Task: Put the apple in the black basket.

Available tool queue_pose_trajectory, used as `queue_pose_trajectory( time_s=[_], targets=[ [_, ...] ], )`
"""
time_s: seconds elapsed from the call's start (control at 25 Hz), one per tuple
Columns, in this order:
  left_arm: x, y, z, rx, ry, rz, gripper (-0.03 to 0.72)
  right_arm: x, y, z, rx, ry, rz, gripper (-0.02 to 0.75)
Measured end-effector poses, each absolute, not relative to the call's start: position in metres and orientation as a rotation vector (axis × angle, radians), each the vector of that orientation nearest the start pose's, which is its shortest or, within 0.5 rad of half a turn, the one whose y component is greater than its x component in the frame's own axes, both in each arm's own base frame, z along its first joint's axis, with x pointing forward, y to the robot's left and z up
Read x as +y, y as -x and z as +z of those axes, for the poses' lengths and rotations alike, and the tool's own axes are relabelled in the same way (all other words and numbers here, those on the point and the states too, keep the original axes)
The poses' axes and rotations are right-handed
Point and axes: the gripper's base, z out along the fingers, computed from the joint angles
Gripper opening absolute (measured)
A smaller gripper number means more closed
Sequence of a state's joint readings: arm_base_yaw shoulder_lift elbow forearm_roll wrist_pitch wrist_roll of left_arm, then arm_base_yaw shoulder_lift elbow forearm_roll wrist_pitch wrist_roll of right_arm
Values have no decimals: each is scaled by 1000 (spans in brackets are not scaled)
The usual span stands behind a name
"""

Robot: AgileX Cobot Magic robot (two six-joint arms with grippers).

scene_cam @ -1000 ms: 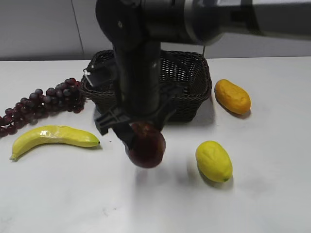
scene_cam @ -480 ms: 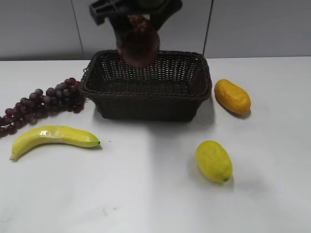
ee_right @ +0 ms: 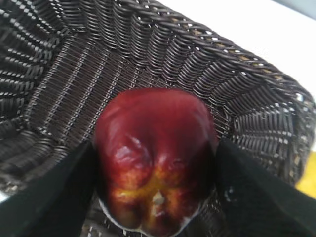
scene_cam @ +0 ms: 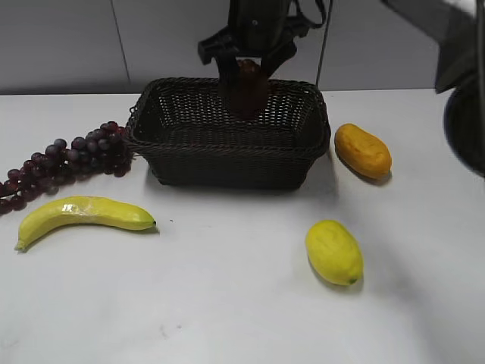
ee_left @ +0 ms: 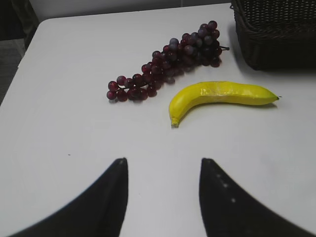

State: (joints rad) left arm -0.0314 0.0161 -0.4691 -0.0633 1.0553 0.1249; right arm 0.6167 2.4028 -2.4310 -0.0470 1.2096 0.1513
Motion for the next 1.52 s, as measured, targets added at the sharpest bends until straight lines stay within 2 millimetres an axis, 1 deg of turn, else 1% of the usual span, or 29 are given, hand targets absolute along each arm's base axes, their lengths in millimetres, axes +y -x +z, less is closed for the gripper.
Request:
queue_pose_trajectory(
  time_s=[0.24, 0.36, 0.44, 0.68, 0.72, 0.8, 0.84, 0.96, 1.28, 1.4, 1.48, 1.52],
  targets=[
    [-5, -1, 269, 2078, -164, -20, 331, 315, -445, 190, 2635, 628, 235, 535],
    [-5, -1, 269, 2079, -164, -20, 320, 318, -449, 167, 2642, 630, 231, 535],
    [-5, -1, 269, 2079, -164, -20, 314, 320, -451, 167, 2620, 626, 242, 533],
    [-5, -1, 269, 2079, -164, -20, 309, 320, -450, 166, 2631, 632, 236, 533],
    [-5, -1, 269, 2079, -164, -20, 309, 320, -450, 166, 2634, 636, 233, 545],
    [-5, -1, 269, 2079, -164, -20, 308, 318, -448, 167, 2656, 644, 222, 627],
    [-5, -1, 269, 2079, -164, -20, 307, 317, -447, 168, 2669, 648, 215, 640],
    [-5, -1, 269, 2079, -164, -20, 306, 316, -443, 182, 2675, 651, 224, 626],
    [-5, -1, 269, 2079, -164, -20, 306, 304, -430, 253, 2598, 634, 247, 605],
    [-5, -1, 269, 2079, -164, -20, 305, 294, -427, 282, 2551, 607, 264, 599],
    [-5, -1, 269, 2079, -164, -20, 299, 281, -428, 301, 2528, 569, 282, 595],
    [-5, -1, 269, 2079, -164, -20, 294, 274, -428, 307, 2523, 553, 283, 594]
  ],
)
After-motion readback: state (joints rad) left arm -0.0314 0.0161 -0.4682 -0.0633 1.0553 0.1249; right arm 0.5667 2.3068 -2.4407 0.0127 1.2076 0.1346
